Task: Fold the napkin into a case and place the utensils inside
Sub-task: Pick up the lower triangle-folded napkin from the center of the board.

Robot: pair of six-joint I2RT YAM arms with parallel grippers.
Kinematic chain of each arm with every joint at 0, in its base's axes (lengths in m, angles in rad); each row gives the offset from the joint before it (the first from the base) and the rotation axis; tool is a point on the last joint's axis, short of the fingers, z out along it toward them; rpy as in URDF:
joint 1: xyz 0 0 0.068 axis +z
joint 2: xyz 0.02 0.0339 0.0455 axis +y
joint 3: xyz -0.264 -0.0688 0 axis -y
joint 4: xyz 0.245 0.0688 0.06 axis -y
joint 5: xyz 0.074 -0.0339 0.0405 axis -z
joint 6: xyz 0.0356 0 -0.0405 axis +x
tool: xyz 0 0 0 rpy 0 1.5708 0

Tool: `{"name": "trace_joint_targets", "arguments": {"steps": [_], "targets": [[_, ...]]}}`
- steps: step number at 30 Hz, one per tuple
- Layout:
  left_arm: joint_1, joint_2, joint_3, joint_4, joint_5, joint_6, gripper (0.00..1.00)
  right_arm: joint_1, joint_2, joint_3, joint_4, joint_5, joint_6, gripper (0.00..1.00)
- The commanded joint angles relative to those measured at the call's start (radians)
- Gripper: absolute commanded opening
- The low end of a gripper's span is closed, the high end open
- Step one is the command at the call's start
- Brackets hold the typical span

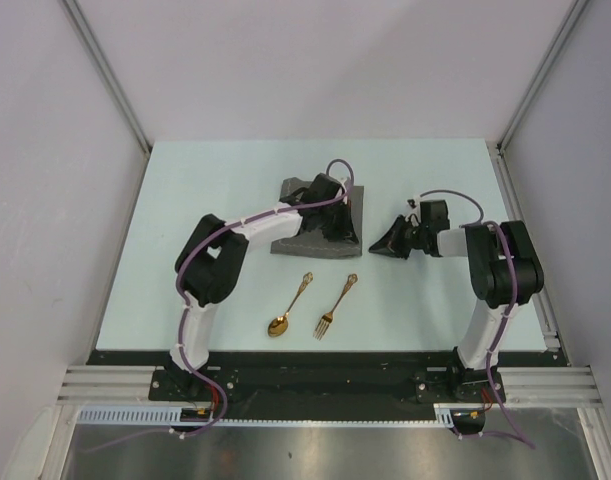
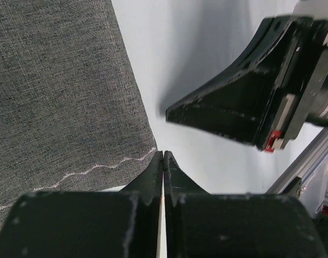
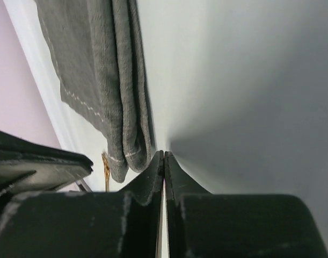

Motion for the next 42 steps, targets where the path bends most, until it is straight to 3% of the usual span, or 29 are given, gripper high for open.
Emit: {"name": "trace_joint_targets", "arguments": {"steps": [1,7,20,24,26,29,33,38,42], "targets": [[0.003,-0.012,0.011,0.016,-0.047,0.008,0.0,0.034,-0.006,-0.038,0.168,-0.039,0.027,0.01],[0.014,0.016,-0.003,0.017,-0.085,0.036,0.0,0.056,0.027,-0.05,0.202,-0.036,0.044,0.01],[-0.027,0.189,0.101,0.097,0.05,-0.082,0.0,-0.015,-0.003,-0.059,0.107,-0.002,0.008,0.01],[-0.043,0.2,0.164,0.066,0.061,-0.076,0.0,-0.044,-0.019,-0.044,0.064,-0.014,-0.028,0.03],[-0.039,0.183,0.151,0.062,0.055,-0.074,0.01,-0.05,-0.032,-0.039,0.045,-0.011,-0.046,0.11],[-0.02,0.111,0.093,0.065,0.045,-0.067,0.07,-0.052,-0.057,-0.022,0.008,-0.003,-0.078,0.23],[0.052,-0.051,-0.016,0.08,0.036,-0.051,0.26,-0.043,-0.074,0.001,-0.029,-0.009,-0.112,0.35],[0.183,-0.154,-0.087,0.112,0.087,-0.053,0.53,0.019,-0.034,0.038,-0.07,-0.008,-0.154,0.45],[0.27,-0.153,-0.078,0.112,0.111,-0.032,0.63,0.043,-0.02,0.06,-0.113,0.096,-0.178,0.48]]}}
